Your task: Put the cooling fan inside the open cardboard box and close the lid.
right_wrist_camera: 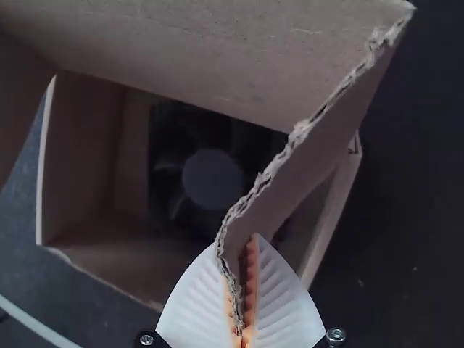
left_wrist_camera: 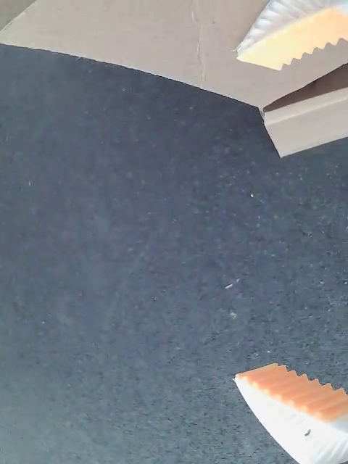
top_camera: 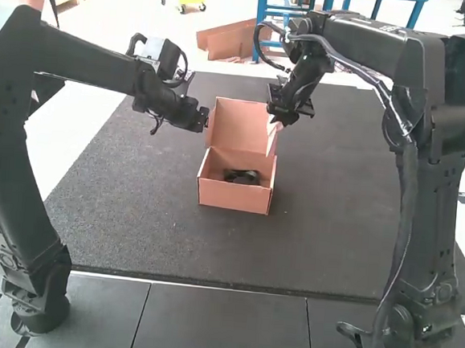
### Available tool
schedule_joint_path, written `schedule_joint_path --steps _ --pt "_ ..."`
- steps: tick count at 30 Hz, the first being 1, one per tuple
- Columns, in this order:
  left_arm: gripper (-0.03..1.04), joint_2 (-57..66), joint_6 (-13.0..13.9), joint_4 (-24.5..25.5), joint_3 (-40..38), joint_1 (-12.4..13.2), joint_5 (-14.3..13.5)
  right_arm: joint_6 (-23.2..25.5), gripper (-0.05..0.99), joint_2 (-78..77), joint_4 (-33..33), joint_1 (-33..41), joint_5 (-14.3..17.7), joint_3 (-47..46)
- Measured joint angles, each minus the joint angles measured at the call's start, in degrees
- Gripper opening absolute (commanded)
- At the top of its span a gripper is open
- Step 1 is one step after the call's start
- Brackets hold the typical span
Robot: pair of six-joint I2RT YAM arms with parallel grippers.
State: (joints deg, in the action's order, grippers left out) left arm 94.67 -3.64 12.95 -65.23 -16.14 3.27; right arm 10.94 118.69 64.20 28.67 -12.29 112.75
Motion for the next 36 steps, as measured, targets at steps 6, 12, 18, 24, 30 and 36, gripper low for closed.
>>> schedule_joint_path --steps 6,12,18,24,30,36 --pt "0.97 -1.3 0.0 1.9 0.0 0.0 0.1 0.0 -0.01 0.0 1.0 0.2 -0.6 -1.4" --pt "0.97 -1.3 0.0 4.9 0.0 -0.1 1.3 0.0 -0.01 0.0 1.3 0.2 -0.6 -4.5" --pt "0.97 -1.3 0.0 5.9 0.0 -0.9 2.1 0.0 -0.01 -0.8 1.5 0.2 -0.6 -7.1" --pt "0.97 -1.6 0.0 6.8 0.0 -2.1 2.6 0.0 -0.01 -3.7 2.3 0.2 -0.7 -9.1" --pt "0.97 -2.4 2.1 12.4 0.0 -3.7 1.2 -0.1 -0.01 -5.6 2.4 0.6 -0.6 -11.8" --pt "0.97 -2.4 4.2 17.2 0.0 -4.1 -0.6 -0.3 -0.01 -6.3 1.8 1.1 -0.7 -14.4"
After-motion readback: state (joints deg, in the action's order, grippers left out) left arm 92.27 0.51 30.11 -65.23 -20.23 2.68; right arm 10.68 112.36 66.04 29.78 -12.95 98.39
